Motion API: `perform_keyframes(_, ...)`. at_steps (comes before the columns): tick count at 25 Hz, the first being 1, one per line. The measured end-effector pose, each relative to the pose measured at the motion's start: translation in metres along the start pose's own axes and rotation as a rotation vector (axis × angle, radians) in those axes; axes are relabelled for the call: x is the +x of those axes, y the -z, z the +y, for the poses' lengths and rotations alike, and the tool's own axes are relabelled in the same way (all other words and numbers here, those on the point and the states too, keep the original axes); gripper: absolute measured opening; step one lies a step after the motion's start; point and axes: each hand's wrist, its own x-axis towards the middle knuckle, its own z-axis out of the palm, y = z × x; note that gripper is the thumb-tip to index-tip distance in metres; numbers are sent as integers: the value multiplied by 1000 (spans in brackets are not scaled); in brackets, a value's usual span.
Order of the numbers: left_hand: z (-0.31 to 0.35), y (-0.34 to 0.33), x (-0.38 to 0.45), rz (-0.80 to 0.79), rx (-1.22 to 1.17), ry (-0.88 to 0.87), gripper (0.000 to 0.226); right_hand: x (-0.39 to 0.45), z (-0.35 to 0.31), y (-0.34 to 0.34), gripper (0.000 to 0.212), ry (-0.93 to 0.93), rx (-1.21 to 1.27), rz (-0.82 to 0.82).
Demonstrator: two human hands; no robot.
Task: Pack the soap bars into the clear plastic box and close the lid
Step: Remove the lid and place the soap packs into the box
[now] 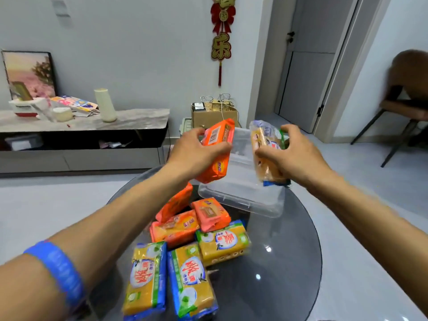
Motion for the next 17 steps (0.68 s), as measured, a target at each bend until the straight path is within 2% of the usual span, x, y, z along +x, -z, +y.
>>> perform_keyframes(2, 19, -27, 49, -21, 9, -2, 88, 52, 5, 18, 84, -39, 20, 44)
perform_keyframes(5, 38, -71, 107, -129, 55, 46, 88, 106, 13, 17, 82, -82, -73, 15)
perform_keyframes(9, 29, -120, 158, -342, 222, 254, 74, 143, 41, -14, 60, -103, -371, -172)
perform_keyframes(11, 12, -136, 160, -489, 397, 325, 57, 146, 50, -29, 50, -142, -544, -282)
perform_keyframes(13, 0, -151, 158, -613, 581, 292, 31, 143, 58, -41, 42, -159, -678, -356)
perform_keyframes(17, -14, -166, 160, -783, 833, 235, 21, 137, 69, -62, 39, -205, -792, -498)
